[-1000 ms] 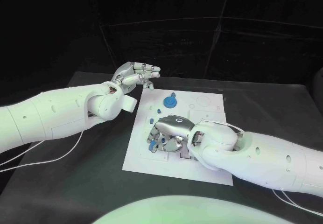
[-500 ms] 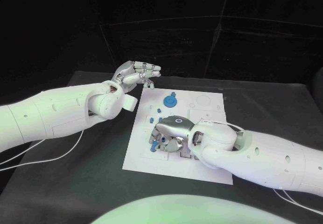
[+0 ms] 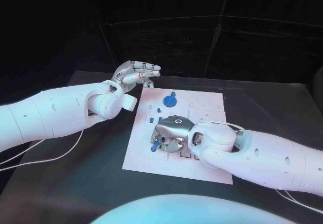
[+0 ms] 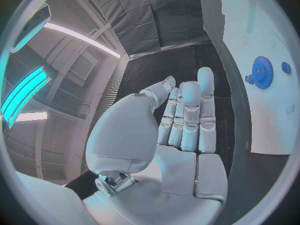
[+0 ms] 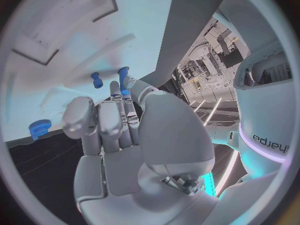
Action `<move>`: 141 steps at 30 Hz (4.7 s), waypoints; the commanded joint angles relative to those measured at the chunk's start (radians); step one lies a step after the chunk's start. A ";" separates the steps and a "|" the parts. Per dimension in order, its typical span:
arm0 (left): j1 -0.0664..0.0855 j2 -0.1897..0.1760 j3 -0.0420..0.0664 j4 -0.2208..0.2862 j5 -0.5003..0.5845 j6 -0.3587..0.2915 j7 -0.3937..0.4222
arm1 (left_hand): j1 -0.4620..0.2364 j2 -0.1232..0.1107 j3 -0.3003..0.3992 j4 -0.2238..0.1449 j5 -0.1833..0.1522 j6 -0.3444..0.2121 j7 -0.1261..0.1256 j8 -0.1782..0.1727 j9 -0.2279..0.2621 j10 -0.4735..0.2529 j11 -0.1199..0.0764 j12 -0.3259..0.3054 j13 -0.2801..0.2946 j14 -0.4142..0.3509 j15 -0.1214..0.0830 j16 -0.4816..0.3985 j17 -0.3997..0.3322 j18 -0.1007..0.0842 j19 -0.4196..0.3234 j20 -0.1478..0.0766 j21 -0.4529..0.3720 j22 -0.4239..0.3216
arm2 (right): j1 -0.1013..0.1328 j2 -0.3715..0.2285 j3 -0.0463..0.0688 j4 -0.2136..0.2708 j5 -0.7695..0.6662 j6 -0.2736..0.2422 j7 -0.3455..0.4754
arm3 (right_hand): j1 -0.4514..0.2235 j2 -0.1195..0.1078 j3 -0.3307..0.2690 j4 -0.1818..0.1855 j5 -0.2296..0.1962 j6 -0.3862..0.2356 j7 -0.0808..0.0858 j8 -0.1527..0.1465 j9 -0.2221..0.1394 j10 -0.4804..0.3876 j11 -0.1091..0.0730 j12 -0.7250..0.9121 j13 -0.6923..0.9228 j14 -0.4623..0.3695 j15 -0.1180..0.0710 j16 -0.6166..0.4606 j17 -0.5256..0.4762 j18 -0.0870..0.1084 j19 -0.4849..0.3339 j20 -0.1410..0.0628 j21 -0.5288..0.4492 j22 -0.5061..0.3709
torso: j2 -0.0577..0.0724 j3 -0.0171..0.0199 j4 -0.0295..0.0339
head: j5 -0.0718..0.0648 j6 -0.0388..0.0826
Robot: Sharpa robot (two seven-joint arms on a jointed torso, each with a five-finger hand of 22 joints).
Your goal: Assemble the parts on the task board
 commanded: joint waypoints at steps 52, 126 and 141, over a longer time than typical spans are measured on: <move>0.001 -0.001 0.001 -0.002 0.003 0.015 -0.003 | 0.003 0.006 -0.004 -0.002 0.000 -0.002 0.004 0.002 -0.001 -0.005 0.000 0.006 0.002 -0.008 -0.001 -0.004 -0.004 0.007 -0.004 0.002 -0.003 -0.002 | -0.001 0.014 -0.006 0.020 -0.056 -0.088 -0.009 | -0.088 -0.068 -0.148 0.021 0.029 -0.242 0.026 -0.007 -0.002 -0.260 0.044 -0.016 0.001 -0.068 0.033 -0.130 -0.208 0.031 -0.125 0.030 -0.158 -0.268 | 0.000 0.0005 0.0003 | -0.002 0.001; -0.002 -0.025 -0.007 0.010 0.003 0.022 -0.004 | 0.000 0.005 -0.008 -0.001 0.000 -0.002 0.004 0.004 -0.001 -0.007 0.001 0.009 0.002 -0.009 0.000 -0.004 -0.006 0.007 -0.004 0.002 -0.005 -0.004 | -0.033 -0.423 -0.010 0.202 0.296 -0.008 -0.442 | -0.197 0.041 -0.636 0.286 0.110 -0.125 -0.051 0.282 0.084 0.171 -0.062 1.115 1.099 0.059 -0.051 0.247 0.347 -0.052 0.084 -0.046 0.130 0.232 | -0.025 -0.0074 -0.0385 | -0.121 0.030; -0.002 -0.028 -0.007 0.012 0.003 0.027 -0.007 | -0.001 0.005 -0.009 0.000 0.000 -0.003 0.005 0.004 -0.001 -0.008 0.001 0.009 0.002 -0.009 0.000 -0.005 -0.007 0.007 -0.004 0.002 -0.006 -0.004 | -0.049 -0.403 -0.010 0.195 0.289 -0.050 -0.477 | -0.151 0.072 -0.631 0.275 0.149 -0.126 -0.053 0.307 0.093 0.170 -0.063 1.123 1.123 0.058 -0.051 0.248 0.350 -0.052 0.083 -0.045 0.132 0.235 | -0.027 -0.0073 -0.0393 | -0.119 0.031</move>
